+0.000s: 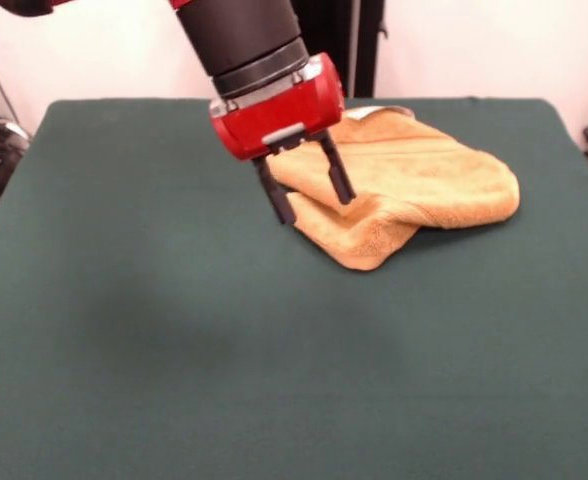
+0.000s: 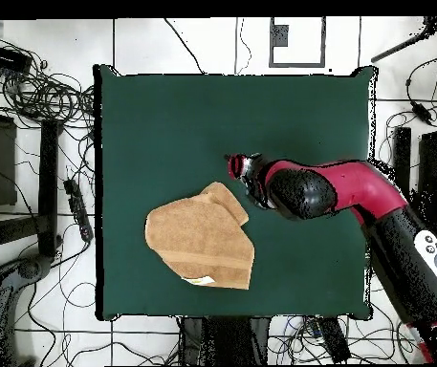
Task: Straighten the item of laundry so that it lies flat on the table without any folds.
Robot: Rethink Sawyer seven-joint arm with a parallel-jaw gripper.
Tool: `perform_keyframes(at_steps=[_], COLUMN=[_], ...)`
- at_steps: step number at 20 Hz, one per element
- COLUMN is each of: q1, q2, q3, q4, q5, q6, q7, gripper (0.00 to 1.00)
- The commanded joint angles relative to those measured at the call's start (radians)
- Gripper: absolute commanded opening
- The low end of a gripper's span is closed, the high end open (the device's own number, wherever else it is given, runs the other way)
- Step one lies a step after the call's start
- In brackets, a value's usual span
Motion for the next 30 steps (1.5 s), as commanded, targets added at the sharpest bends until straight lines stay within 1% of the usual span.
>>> perform_keyframes(at_steps=[1,4,7,10,12,14,16,21,26,28,30], q1=[0.064,0.091,0.105,0.121,0.126,0.134,0.145,0.154,0.163,0.173,0.174], q2=[0.020,0.046,0.047,0.039,0.039,0.048,0.045,0.031,0.031,0.025,0.028], q3=[-0.058,-0.099,-0.119,-0.139,-0.146,-0.159,-0.169,-0.193,-0.213,-0.233,-0.238], q4=[-0.093,-0.110,-0.108,-0.108,-0.108,-0.113,-0.117,-0.089,-0.080,-0.084,-0.081], q5=[-0.105,-0.153,-0.189,-0.193,-0.195,-0.176,-0.144,-0.077,-0.049,-0.042,-0.050], q6=[0.016,-0.002,0.012,0.067,0.076,0.107,0.167,0.263,0.351,0.422,0.437], q7=[-0.261,-0.264,-0.260,-0.257,-0.251,-0.243,-0.254,-0.250,-0.259,-0.276,-0.288], gripper=[1.00,1.00,1.00,1.00,1.00,1.00,1.00,1.00,1.00,1.00,1.00])
